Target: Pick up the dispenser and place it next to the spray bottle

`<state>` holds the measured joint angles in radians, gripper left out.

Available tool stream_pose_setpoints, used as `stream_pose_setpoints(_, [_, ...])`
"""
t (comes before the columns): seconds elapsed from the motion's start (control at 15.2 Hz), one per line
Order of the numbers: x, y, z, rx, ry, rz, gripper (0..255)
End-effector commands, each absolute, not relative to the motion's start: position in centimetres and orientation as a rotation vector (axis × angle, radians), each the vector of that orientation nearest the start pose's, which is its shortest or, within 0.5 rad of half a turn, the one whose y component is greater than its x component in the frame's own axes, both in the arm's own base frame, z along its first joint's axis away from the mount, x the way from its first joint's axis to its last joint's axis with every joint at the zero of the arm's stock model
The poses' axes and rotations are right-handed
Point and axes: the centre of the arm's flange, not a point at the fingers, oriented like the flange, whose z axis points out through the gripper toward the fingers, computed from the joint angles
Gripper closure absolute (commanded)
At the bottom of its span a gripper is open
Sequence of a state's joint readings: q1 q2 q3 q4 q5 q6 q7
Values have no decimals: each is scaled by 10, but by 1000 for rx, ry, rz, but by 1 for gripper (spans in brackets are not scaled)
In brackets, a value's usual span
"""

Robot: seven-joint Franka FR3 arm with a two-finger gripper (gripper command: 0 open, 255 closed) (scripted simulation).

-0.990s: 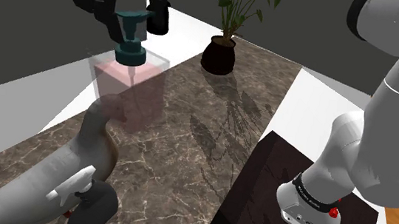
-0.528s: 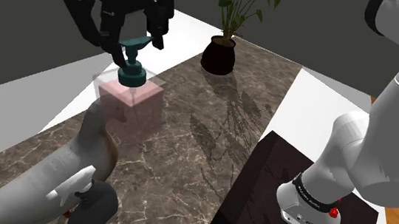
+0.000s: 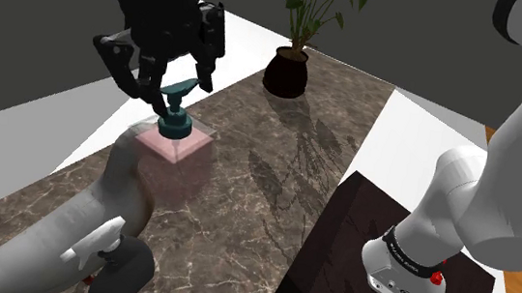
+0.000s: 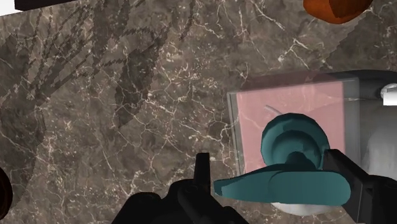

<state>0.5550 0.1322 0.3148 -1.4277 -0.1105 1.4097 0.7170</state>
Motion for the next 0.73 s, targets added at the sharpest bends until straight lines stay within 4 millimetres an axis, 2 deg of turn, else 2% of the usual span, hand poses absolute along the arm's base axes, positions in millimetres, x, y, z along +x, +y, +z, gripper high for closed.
stream_pose_setpoints(0.0, [392,423,596,-3283,-236,84,255])
stream_pose_setpoints(0.66, [392,423,543,-3283,-236,84,255])
